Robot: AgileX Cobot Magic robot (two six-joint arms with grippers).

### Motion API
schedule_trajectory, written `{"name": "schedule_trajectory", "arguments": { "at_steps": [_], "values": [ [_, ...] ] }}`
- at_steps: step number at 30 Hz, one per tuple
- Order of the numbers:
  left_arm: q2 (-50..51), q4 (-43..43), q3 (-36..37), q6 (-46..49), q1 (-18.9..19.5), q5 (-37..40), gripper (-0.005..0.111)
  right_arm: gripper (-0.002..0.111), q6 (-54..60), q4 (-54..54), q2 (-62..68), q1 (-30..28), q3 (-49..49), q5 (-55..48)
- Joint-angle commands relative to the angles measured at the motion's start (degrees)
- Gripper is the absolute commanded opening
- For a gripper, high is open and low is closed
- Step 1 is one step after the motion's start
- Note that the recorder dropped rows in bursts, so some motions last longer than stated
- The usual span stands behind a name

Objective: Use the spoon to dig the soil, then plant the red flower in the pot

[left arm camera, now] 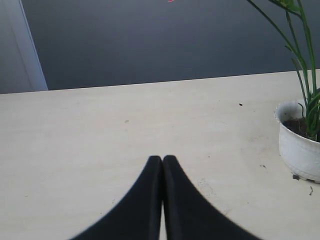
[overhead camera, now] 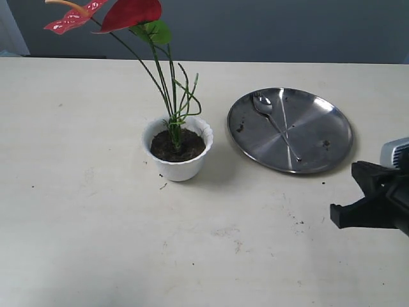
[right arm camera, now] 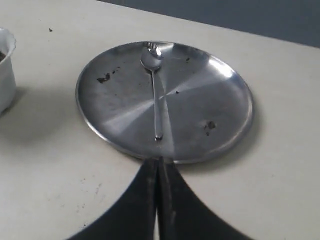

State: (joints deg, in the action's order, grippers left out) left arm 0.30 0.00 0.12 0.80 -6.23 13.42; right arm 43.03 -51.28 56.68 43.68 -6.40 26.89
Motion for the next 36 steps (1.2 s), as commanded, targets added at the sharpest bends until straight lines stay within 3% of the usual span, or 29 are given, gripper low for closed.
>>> {"name": "schedule_trajectory", "arguments": {
  "at_steps": [1,5,8,12,15,17,20,21,24,36],
  "values": [
    [-0.3,0.0,-0.12,-0.22,-0.16,-0.1,0.0,-0.001,3.45,0.24,-7.72,-0.84,0.36,0.06],
    [-0.3,0.77,-0.12,-0.22,-0.16,-0.13,0.0,-0.001,4.56,1.99,-22.44,-6.32,0.36,2.91],
    [-0.3,1.0,-0.12,-0.22,-0.16,-0.13,0.0,-0.001,4.56,1.28,-33.57,-14.39,0.36,2.35],
    [-0.3,1.0,-0.12,-0.22,-0.16,-0.13,0.0,-0.001,5.51,1.75,-46.35,-27.99,0.36,-17.53],
    [-0.3,1.15,-0.12,-0.22,-0.16,-0.13,0.0,-0.001,6.03,4.38,-51.67,-34.65,0.36,-33.68],
    [-0.3,1.15,-0.12,-0.22,-0.16,-0.13,0.0,-0.001,4.14,3.66,-54.27,-38.43,2.36,-38.57],
    [-0.3,1.15,-0.12,-0.22,-0.16,-0.13,0.0,-0.001,-5.12,10.24,-56.64,-41.07,5.66,-39.07],
    [-0.3,1.15,-0.12,-0.22,-0.16,-0.13,0.0,-0.001,-16.06,21.24,-56.68,-42.4,6.23,-41.31],
    [-0.3,1.15,-0.12,-0.22,-0.16,-0.13,0.0,-0.001,-34.24,38.48,-56.68,-44.32,6.18,-47.58],
    [-0.3,1.15,-0.12,-0.22,-0.16,-0.13,0.0,-0.001,-40.11,45.42,-56.68,-44.32,6.4,-48.17]
  ]
}}
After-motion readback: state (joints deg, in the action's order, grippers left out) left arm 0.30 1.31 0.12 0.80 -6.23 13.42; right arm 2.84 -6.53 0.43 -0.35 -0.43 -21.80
